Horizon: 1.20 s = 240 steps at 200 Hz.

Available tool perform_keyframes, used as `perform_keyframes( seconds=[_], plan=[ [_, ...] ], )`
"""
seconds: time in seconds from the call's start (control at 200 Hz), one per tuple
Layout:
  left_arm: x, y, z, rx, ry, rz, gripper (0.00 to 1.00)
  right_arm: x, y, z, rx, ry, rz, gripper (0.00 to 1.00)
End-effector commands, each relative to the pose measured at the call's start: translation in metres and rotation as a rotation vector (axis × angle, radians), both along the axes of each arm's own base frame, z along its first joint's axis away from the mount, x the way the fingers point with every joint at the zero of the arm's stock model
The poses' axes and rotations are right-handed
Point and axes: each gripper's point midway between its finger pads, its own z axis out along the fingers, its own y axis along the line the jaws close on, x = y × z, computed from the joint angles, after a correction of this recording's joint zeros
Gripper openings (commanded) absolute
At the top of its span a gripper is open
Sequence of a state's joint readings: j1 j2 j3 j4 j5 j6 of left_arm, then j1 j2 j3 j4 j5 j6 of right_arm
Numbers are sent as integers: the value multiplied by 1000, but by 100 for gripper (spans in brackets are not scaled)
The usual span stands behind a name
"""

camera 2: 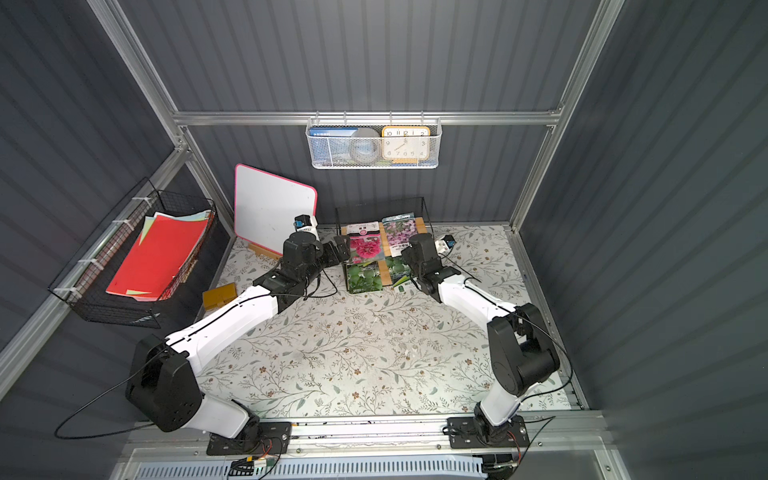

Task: Take the seed bag off the shelf
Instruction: Pick up the seed packet from the shelf.

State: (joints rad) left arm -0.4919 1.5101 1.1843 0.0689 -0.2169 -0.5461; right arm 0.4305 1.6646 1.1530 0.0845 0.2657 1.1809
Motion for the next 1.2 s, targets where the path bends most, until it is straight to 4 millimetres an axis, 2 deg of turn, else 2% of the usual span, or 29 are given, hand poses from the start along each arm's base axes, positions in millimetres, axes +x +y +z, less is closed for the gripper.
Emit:
perform_keyframes(
  seconds=[0.0, 0.18, 0.435, 0.89, 0.96, 1.106, 1.196],
  plan=[
    [2, 0, 2, 18, -9, -1, 100, 0, 1, 5, 6, -26, 17, 0],
    [0, 3, 8, 13, -21, 7, 100, -7, 3, 23, -13, -63, 69, 0],
    [-3, 9, 16, 9, -44, 30, 100, -31, -5, 58, -53, -146, 116, 0],
    [-6, 11, 23, -18, -55, 34, 100, -71, -20, 88, -60, -219, 145, 0],
    [-10, 5, 23, -30, -52, 0, 100, -74, -22, 90, -60, -224, 144, 0],
    [-30, -27, 11, -90, 3, -212, 100, -75, -22, 89, -64, -225, 144, 0],
    [-42, -40, 13, -134, 6, -303, 100, -73, -21, 90, -63, -229, 145, 0]
  ],
)
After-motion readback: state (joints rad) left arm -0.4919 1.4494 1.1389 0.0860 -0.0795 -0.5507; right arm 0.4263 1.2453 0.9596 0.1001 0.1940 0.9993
